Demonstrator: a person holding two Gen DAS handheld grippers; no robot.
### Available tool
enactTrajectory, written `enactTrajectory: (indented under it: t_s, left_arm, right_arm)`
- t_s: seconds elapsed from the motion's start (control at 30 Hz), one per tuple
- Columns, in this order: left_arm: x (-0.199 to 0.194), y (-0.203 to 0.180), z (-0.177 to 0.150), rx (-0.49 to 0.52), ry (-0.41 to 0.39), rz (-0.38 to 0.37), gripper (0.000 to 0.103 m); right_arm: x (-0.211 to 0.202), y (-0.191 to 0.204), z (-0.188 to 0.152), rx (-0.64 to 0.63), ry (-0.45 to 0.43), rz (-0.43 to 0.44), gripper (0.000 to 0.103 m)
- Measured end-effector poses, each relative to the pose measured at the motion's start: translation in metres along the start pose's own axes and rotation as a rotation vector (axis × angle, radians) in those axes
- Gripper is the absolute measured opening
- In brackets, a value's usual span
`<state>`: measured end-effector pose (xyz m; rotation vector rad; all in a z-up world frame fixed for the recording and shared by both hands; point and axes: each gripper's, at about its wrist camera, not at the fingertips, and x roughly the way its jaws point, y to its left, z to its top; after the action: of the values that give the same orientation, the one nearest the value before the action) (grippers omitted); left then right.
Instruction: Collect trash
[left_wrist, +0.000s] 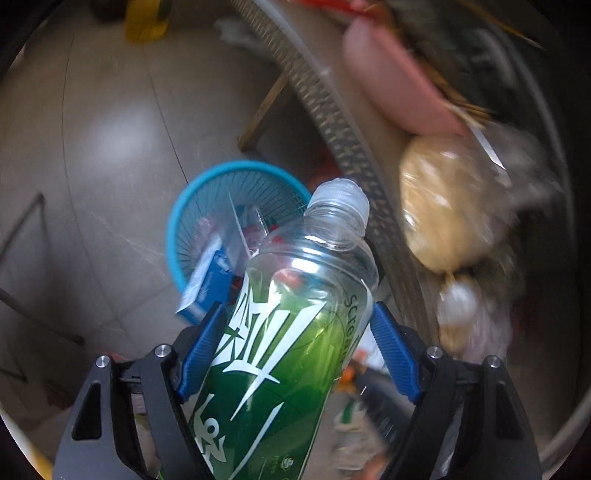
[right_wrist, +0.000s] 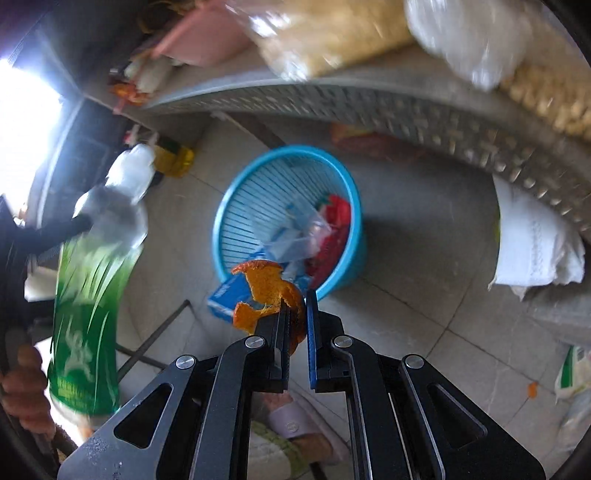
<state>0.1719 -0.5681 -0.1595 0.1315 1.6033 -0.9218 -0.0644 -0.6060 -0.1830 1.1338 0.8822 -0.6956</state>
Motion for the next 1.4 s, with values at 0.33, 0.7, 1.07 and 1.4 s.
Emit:
enactTrajectory:
  t_s: [0.33, 0.7, 1.07, 1.4]
  left_arm:
    - [0.114, 0.029, 0.056, -0.228, 0.095, -0.124, 0.088]
    - [0.042, 0.033, 0.048, -0.227, -0.024, -0.159, 0.088]
    - [-0.166, 0.021, -0.035, 0.122, -0.308, -0.051, 0.091]
    - [-0.241, 0.078, -0.177, 0.211, -0.53, 0.135, 0.094]
  right_arm:
    - [0.031, -0.021, 0.005, 0.059, 0.031, -0.043, 0.006]
    - [0.045, -0.011, 0.016, 0.009, 0.01, -0.036, 0.006]
    - [0.088, 0.086, 0.048, -0.194, 0.074, 0.056, 0.014]
    - [0.091, 0.116, 0.042, -0.245, 0.073, 0.037, 0.049]
